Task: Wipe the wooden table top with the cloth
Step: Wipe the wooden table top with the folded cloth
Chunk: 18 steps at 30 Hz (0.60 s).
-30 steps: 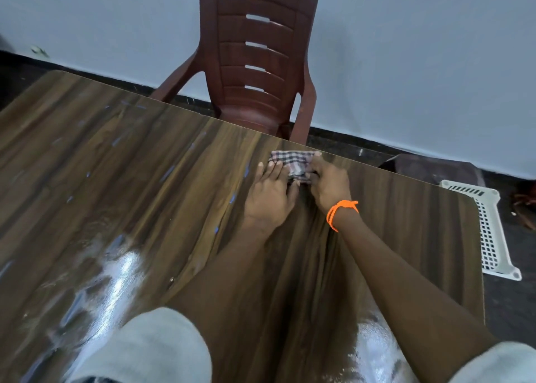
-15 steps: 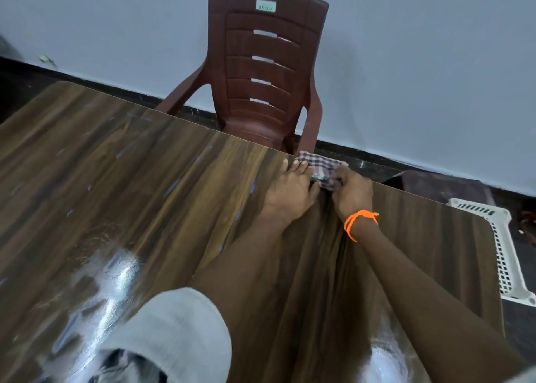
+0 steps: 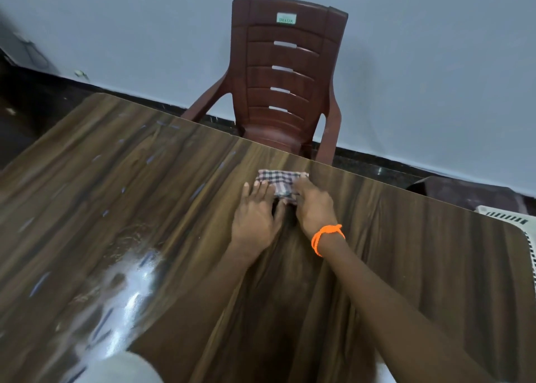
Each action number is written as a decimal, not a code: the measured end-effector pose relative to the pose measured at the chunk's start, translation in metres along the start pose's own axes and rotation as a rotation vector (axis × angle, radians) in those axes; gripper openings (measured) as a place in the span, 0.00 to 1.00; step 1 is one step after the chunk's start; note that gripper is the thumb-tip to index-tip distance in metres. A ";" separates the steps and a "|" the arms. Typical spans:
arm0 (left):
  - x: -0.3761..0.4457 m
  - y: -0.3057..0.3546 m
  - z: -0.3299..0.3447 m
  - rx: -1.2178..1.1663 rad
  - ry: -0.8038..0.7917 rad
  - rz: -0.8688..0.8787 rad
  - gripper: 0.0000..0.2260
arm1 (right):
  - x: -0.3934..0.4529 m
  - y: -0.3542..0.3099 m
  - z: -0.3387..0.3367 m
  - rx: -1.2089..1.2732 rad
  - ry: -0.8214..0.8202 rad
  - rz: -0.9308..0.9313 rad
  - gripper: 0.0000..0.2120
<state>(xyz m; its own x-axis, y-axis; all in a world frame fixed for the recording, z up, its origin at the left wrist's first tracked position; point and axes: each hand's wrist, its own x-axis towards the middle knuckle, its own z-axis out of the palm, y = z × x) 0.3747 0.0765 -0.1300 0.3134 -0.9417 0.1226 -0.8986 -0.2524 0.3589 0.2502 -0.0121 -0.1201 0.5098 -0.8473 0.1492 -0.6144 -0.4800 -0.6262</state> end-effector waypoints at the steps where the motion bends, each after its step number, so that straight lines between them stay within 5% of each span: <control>1: -0.015 0.004 0.001 0.006 -0.005 -0.002 0.23 | -0.013 0.005 0.001 -0.004 -0.004 -0.028 0.20; 11: -0.004 0.050 0.007 0.141 -0.119 0.093 0.25 | -0.024 0.033 -0.025 -0.048 0.126 0.160 0.12; 18: -0.050 -0.012 -0.019 0.193 -0.142 -0.045 0.28 | -0.038 -0.037 0.017 -0.068 -0.060 0.058 0.12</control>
<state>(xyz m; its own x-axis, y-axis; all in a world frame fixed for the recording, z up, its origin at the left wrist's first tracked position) 0.3751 0.1308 -0.1229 0.3202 -0.9470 -0.0252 -0.9311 -0.3195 0.1758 0.2637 0.0416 -0.1160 0.5061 -0.8599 0.0671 -0.6821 -0.4466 -0.5791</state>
